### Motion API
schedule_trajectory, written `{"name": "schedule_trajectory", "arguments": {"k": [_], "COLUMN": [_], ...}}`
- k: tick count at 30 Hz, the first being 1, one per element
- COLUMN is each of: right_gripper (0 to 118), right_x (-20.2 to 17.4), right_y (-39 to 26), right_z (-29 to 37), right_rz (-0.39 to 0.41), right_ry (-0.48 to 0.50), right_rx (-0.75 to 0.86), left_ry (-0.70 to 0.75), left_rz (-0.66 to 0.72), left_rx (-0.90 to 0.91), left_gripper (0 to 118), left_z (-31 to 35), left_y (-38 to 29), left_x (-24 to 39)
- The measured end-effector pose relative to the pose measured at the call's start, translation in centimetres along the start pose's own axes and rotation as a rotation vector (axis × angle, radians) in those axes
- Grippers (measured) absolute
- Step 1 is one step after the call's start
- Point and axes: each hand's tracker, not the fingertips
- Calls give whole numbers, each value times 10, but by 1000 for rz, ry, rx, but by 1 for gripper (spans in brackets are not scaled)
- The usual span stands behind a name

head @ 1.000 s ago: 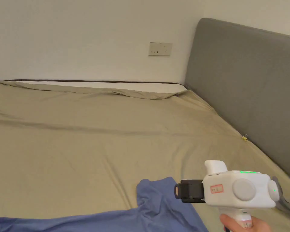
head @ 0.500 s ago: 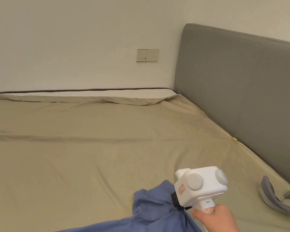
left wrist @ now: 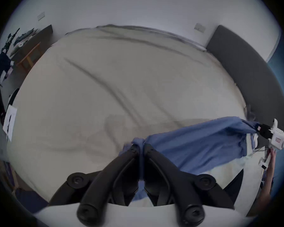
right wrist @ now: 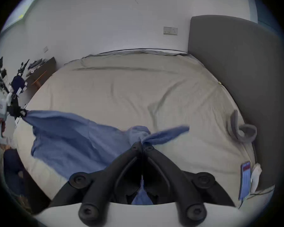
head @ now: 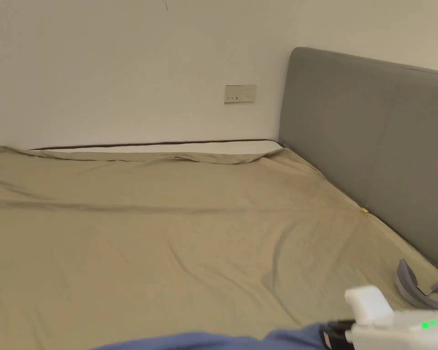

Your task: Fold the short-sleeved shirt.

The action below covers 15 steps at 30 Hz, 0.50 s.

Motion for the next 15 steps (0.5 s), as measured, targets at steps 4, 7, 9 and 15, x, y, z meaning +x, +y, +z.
{"name": "schedule_trajectory", "arguments": {"k": [4, 7, 9, 15], "right_gripper": [2, 2, 2, 21], "right_x": [-3, -1, -5, -8], "right_y": [-63, -86, -85, -84], "right_z": [-14, -38, -46, -76], "right_rz": [-1, -15, -24, -71], "right_ry": [-4, -20, -39, -42], "right_rx": [-144, -219, -247, -258], "left_ry": [24, 41, 61, 137], "left_rz": [43, 77, 52, -14], "left_rx": [-136, -209, -229, -257], "left_gripper": [2, 2, 2, 9], "left_z": [-38, -75, -86, -102], "left_y": [-42, -44, -48, -48], "left_x": [-13, -18, -11, 9]}}
